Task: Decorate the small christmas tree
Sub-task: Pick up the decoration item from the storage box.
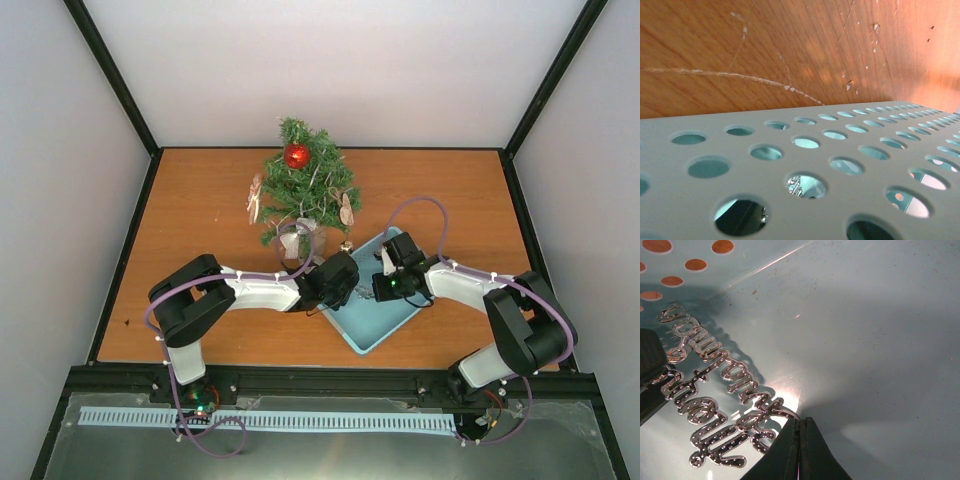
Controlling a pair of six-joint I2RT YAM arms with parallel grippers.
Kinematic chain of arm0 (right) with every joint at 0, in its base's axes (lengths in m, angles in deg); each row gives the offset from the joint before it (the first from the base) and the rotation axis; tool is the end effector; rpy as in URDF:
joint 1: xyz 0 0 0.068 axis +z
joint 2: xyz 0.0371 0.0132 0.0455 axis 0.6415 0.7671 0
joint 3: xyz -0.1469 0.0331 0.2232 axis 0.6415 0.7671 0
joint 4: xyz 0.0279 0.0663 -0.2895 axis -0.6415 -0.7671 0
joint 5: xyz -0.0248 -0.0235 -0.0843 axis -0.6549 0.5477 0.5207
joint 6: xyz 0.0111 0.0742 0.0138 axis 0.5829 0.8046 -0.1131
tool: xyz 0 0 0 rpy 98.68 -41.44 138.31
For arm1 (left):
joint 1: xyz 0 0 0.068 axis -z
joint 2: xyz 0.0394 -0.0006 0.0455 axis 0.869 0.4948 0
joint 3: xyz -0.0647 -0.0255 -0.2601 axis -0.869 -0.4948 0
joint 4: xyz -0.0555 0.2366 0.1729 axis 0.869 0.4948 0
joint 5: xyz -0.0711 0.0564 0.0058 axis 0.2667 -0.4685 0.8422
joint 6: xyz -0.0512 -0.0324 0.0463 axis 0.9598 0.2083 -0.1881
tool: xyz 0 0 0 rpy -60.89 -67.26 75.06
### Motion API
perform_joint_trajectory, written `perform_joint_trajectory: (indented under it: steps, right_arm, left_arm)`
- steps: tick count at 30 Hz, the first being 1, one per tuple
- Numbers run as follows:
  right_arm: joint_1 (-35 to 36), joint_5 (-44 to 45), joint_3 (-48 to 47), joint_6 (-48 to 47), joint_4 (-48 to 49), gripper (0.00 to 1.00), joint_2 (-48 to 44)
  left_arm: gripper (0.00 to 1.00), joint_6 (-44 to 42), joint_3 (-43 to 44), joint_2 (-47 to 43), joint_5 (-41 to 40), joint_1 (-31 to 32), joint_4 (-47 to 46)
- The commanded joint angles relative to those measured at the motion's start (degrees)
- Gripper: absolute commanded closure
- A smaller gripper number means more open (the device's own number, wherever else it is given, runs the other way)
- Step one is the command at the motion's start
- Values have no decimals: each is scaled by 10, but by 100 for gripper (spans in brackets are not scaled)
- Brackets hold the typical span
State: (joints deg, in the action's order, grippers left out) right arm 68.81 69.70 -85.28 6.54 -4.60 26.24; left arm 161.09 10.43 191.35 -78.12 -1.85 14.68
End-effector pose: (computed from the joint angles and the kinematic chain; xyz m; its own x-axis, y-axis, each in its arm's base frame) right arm 0.2467 0.1523 0.0797 -0.9287 -0.1925 -0.3171 -0.2923 0.9060 0.3061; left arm 0.2189 -0.3385 0.0871 -0.6101 -0.7826 0.1240 -0.6372 0.3916 -0.6638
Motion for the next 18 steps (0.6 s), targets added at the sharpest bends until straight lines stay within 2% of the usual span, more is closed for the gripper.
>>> perform_joint_trajectory:
  steps: [1,18]
  right_arm:
    - [-1,4,18,-8,-49,95,17]
    - [-1,-12,19,-14,-42,94,15]
  left_arm:
    - [66,27,-21,18,28,7,7]
    - [70,21,-26,21,33,7,-13]
